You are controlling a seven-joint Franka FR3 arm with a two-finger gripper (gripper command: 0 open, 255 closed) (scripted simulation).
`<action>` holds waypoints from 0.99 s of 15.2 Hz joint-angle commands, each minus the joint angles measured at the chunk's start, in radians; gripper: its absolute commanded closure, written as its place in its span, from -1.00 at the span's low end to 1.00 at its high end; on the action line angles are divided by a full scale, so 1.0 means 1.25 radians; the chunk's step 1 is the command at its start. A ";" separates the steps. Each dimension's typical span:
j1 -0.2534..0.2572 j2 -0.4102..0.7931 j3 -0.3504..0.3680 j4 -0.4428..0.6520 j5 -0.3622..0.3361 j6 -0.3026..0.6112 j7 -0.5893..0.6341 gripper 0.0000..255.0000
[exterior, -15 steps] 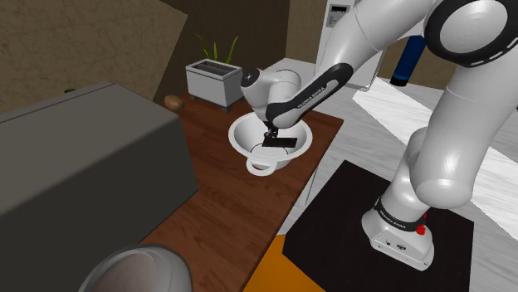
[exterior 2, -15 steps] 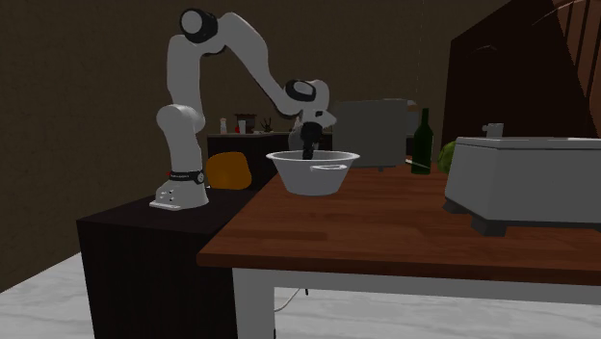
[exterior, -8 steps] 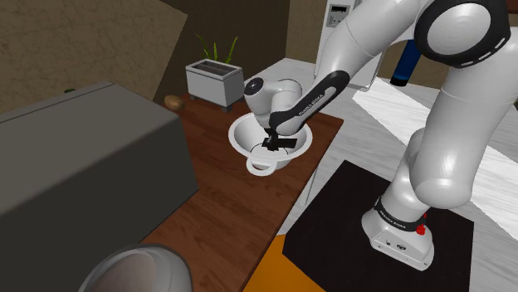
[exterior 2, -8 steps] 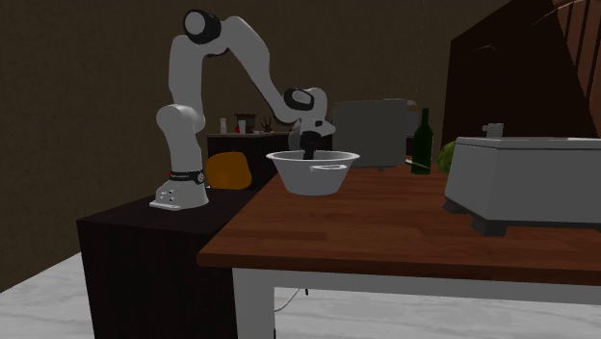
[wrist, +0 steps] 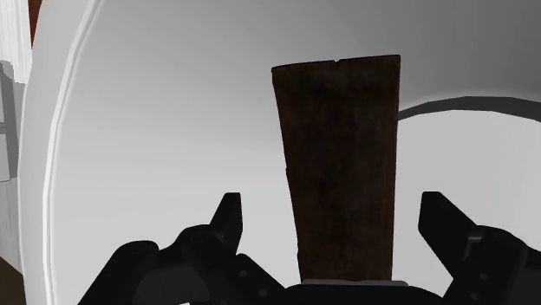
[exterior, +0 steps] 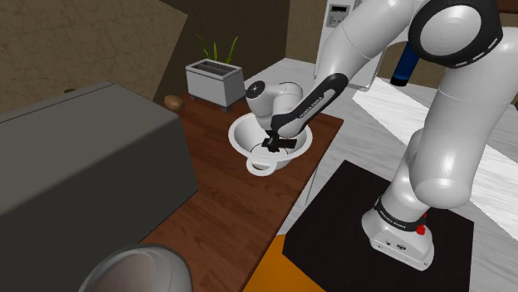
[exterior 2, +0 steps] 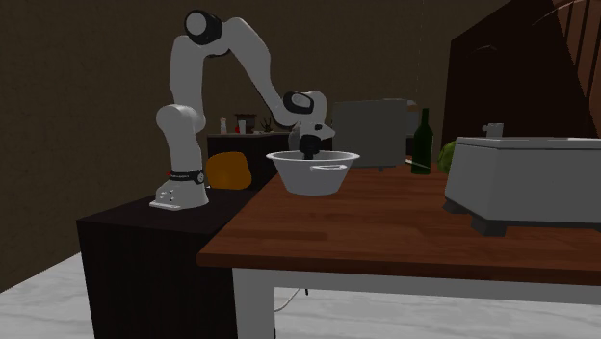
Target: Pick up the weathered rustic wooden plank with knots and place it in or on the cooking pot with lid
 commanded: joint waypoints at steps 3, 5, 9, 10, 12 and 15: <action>0.000 0.000 0.000 0.000 0.000 0.000 0.000 1.00; 0.000 0.000 0.000 0.000 0.000 0.000 0.000 1.00; 0.000 0.000 0.000 0.000 0.000 0.001 0.000 1.00; -0.001 0.000 -0.001 0.000 -0.001 0.001 0.000 1.00; 0.000 -0.009 0.001 0.001 0.004 -0.009 -0.006 1.00; 0.001 -0.035 0.003 0.005 0.014 -0.036 -0.022 1.00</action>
